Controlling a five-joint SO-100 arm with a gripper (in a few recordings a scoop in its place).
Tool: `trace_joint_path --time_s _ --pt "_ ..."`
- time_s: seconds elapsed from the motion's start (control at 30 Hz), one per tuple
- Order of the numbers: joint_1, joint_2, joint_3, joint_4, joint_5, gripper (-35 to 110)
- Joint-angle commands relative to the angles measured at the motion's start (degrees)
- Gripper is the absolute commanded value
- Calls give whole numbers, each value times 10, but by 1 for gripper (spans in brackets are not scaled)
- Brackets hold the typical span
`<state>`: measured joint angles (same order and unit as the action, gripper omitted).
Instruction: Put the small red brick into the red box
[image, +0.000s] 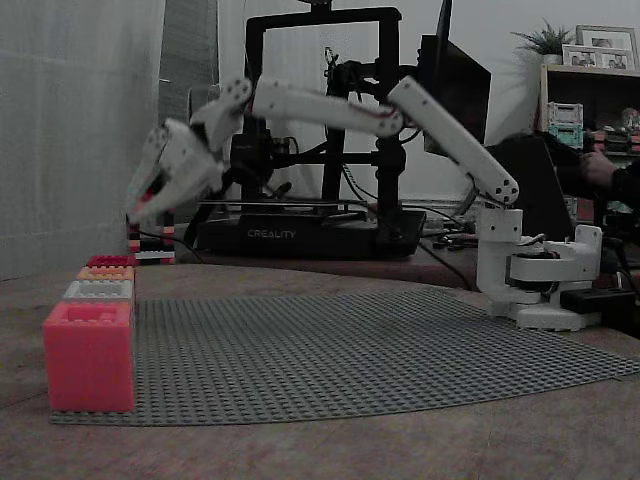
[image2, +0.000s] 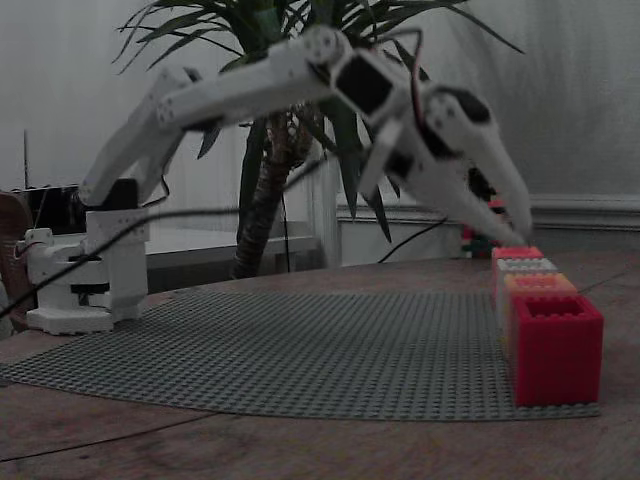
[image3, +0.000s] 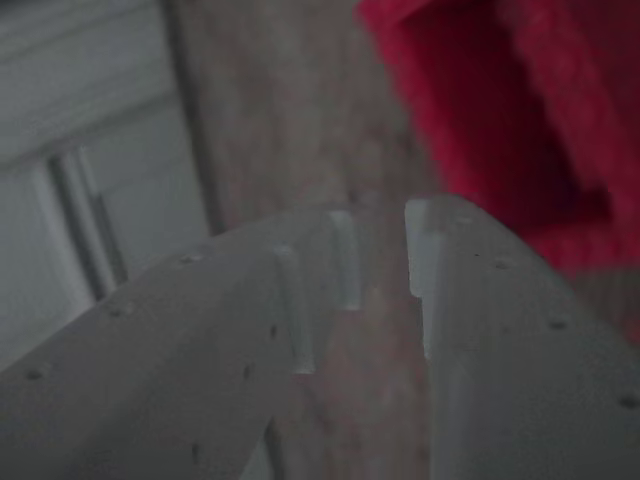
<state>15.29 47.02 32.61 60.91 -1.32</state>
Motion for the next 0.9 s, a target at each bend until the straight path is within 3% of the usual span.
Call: trace_joint_path --time_s 0.0,0.47,0.67,0.87 --pt "-31 249 168 -16 -23 0" --pt "-108 824 983 -16 -37 0" --pt "-112 1028 1176 4 -37 0" --pt "-118 1161 1250 75 -18 0"
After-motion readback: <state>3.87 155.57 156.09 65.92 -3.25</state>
